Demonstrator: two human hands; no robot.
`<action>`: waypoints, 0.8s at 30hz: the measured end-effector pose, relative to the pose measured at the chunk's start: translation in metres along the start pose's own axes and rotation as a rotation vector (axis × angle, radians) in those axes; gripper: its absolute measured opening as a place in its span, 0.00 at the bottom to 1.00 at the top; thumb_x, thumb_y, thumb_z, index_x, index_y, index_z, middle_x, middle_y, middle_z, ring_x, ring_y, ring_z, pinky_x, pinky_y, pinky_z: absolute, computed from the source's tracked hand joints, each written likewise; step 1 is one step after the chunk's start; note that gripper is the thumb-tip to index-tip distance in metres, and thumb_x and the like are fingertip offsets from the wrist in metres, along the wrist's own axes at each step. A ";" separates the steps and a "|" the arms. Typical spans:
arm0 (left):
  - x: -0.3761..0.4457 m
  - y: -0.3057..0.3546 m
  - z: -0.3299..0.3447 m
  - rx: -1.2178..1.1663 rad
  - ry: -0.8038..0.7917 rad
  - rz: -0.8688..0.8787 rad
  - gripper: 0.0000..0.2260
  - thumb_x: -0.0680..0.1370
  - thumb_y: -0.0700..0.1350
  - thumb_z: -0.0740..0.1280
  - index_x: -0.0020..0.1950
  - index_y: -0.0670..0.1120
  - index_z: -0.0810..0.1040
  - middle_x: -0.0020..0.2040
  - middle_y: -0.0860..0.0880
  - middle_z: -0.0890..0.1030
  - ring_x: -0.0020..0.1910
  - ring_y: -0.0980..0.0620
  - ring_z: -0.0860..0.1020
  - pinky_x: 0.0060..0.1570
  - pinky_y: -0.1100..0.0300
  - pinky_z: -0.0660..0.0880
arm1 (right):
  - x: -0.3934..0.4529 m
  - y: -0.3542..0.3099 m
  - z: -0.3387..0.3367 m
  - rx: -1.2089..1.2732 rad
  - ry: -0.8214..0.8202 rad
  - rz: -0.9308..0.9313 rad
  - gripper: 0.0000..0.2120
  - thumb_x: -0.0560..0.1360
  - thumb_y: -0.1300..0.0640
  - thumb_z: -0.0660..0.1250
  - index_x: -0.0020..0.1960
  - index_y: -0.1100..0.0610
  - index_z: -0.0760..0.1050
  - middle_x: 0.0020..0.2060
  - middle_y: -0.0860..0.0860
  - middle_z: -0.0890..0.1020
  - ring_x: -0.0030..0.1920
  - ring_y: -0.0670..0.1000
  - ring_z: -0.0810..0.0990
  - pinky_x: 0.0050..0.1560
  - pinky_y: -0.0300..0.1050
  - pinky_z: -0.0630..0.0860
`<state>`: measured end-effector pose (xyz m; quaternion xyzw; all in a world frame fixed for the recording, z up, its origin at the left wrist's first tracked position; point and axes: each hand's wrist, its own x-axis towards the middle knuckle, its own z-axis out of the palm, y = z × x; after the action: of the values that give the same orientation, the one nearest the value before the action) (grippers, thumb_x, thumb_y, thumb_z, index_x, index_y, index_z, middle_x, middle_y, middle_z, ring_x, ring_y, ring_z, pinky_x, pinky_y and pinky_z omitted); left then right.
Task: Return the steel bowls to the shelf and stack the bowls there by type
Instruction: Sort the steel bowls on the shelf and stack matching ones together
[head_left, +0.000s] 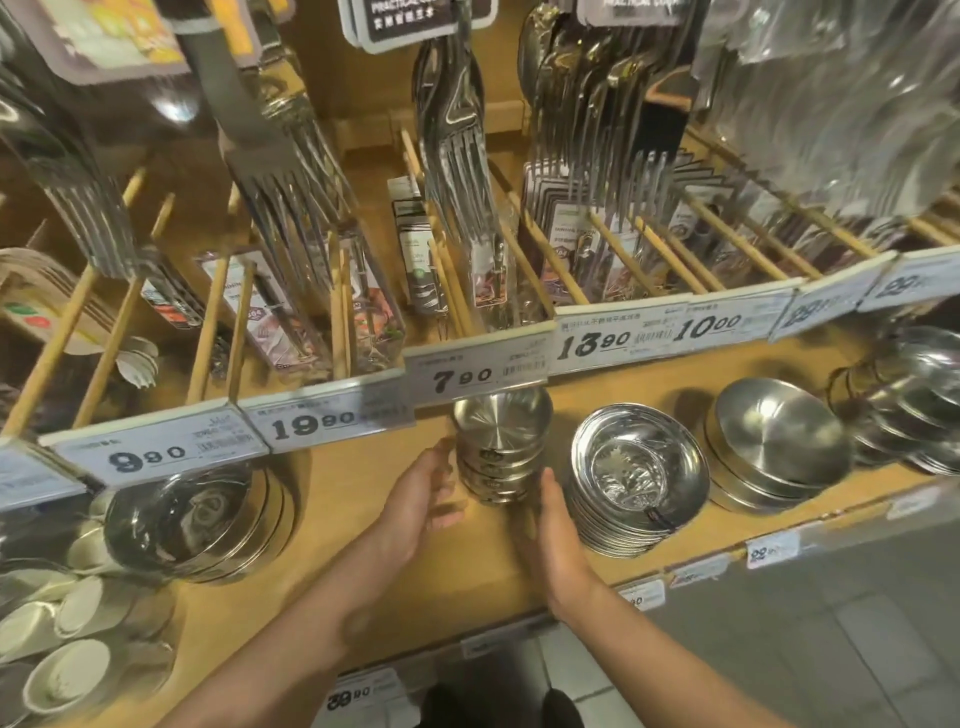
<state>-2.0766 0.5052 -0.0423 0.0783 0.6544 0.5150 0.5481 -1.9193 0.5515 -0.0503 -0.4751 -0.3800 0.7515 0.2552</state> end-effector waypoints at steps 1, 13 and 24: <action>-0.003 -0.008 -0.002 0.005 0.008 -0.012 0.18 0.82 0.52 0.59 0.71 0.51 0.74 0.60 0.43 0.75 0.58 0.45 0.75 0.56 0.48 0.77 | -0.007 0.004 -0.006 -0.049 -0.003 0.002 0.25 0.85 0.41 0.50 0.78 0.49 0.65 0.73 0.48 0.73 0.72 0.48 0.72 0.76 0.53 0.64; -0.056 -0.079 0.062 0.091 0.057 -0.040 0.06 0.82 0.44 0.62 0.53 0.50 0.79 0.47 0.47 0.80 0.48 0.48 0.80 0.46 0.54 0.81 | -0.062 0.000 -0.115 -0.234 -0.006 0.221 0.15 0.84 0.54 0.58 0.63 0.62 0.75 0.48 0.56 0.80 0.46 0.53 0.80 0.43 0.45 0.79; -0.089 -0.119 0.219 0.068 0.116 -0.109 0.16 0.74 0.54 0.68 0.58 0.48 0.78 0.49 0.49 0.81 0.51 0.50 0.80 0.47 0.54 0.80 | -0.065 -0.063 -0.300 -0.189 0.050 0.174 0.14 0.83 0.50 0.59 0.59 0.55 0.79 0.48 0.53 0.83 0.51 0.50 0.82 0.45 0.47 0.80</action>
<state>-1.8121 0.5203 -0.0475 0.0312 0.7053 0.4656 0.5337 -1.6187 0.6382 -0.0433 -0.5466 -0.3999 0.7197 0.1526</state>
